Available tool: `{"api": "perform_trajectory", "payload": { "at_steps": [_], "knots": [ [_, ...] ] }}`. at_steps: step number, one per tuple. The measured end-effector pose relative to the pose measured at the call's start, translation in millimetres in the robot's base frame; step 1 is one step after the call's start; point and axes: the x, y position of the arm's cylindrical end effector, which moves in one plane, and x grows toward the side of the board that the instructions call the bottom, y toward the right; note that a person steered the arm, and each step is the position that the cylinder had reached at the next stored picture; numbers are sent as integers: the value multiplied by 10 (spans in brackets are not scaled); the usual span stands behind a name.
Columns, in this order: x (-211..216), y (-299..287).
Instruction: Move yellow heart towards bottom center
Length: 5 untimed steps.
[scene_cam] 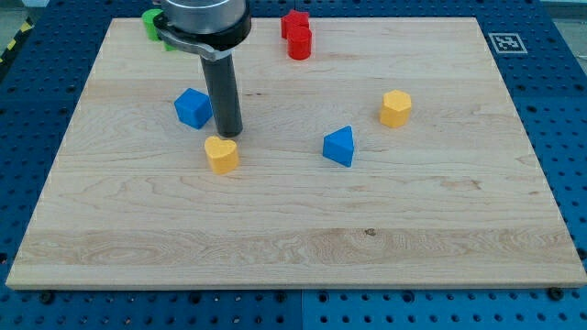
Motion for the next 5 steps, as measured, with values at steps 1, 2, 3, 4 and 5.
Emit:
{"api": "perform_trajectory", "payload": {
  "at_steps": [1,2,3,4,5],
  "knots": [
    [-1,0],
    [-1,0],
    [-28,0],
    [-122,-111],
    [-113,-366]
  ]
}}
